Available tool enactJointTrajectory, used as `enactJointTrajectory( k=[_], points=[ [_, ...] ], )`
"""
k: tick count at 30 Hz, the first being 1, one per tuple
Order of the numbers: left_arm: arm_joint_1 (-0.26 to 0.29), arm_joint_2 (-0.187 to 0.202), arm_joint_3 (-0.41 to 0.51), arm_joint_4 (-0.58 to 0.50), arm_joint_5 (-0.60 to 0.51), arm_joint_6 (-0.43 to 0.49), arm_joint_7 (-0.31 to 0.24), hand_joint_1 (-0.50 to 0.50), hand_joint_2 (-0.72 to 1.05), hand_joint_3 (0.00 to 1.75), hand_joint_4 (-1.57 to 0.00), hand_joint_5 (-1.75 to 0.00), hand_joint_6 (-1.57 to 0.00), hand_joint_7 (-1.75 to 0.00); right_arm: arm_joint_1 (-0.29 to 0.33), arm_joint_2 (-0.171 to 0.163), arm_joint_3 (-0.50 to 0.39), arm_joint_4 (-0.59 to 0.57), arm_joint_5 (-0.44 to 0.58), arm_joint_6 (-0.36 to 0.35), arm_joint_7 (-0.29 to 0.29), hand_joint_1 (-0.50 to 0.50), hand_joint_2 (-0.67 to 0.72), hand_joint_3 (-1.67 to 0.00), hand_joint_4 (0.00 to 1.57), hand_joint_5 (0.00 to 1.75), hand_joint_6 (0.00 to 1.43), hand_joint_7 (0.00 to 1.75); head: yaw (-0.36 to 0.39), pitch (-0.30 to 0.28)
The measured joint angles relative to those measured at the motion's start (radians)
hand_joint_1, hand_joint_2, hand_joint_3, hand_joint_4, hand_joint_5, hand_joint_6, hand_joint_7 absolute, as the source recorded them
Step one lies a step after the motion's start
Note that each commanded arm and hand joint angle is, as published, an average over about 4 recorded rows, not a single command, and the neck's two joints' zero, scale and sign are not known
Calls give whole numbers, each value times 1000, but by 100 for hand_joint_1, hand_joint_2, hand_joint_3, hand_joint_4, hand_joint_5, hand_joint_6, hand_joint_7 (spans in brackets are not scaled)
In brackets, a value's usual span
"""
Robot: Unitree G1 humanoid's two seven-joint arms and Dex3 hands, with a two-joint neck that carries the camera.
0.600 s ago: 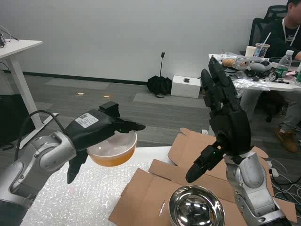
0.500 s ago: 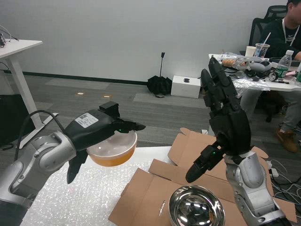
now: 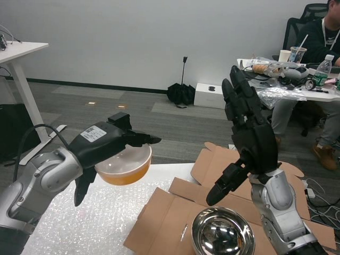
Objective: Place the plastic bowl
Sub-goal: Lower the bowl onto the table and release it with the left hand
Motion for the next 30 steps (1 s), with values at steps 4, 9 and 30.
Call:
enactJointTrajectory(
  k=[4,9,30],
  points=[
    [0,0,0,0,0,0,0,-41,-55,9,-157,-175,-147,-161,0,0,0,0,1,0,0,-46,47,0,0,0,0,0,0,0],
    [0,0,0,0,0,0,0,-41,-55,9,-157,-175,-147,-161,0,0,0,0,2,0,0,-46,47,0,0,0,0,0,-1,0],
    [-8,17,-153,249,-33,-11,16,-41,-53,9,-157,-175,-147,-161,-2,-1,4,26,7,0,0,-47,47,0,0,0,0,0,16,-35]
  ],
)
